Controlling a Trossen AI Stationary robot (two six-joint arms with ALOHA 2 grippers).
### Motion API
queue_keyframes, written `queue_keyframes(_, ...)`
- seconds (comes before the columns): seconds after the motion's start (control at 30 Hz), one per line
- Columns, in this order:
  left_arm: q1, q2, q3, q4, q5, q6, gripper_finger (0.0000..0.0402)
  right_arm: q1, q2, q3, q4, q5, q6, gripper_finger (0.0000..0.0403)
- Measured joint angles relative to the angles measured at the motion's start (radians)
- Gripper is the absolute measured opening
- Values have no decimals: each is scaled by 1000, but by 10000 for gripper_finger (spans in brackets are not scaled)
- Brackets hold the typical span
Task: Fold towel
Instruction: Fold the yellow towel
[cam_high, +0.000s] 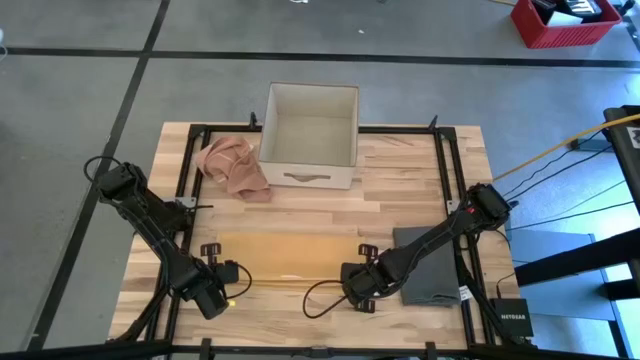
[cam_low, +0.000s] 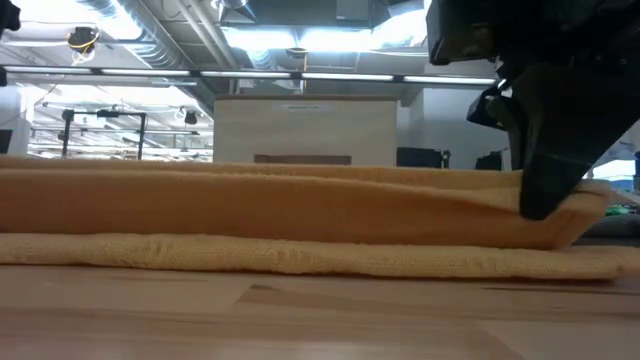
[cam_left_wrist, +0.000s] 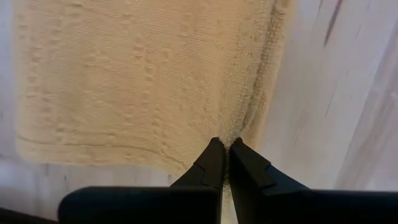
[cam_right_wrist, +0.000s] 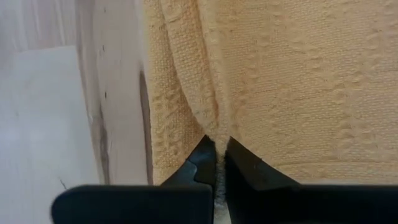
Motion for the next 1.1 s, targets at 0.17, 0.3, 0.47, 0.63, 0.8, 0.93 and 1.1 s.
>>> queue_keyframes(0.17,-9,11,0,27,30,6,5,0,0,0,49,-86,2,17)
queue_keyframes(0.3,-14,12,0,35,38,21,5,0,0,0,74,-113,3,17)
queue_keyframes(0.47,-13,14,0,37,35,23,5,0,6,0,77,-113,4,17)
queue_keyframes(0.63,-13,15,-1,62,35,46,11,0,6,0,104,-154,4,44)
queue_keyframes(0.8,-13,15,0,92,62,43,58,0,6,0,94,-229,0,116)
queue_keyframes(0.93,-11,14,2,84,107,21,110,-9,5,0,85,-262,-3,173)
queue_keyframes(1.1,14,6,36,73,368,-14,152,-29,5,36,-6,-383,-2,219)
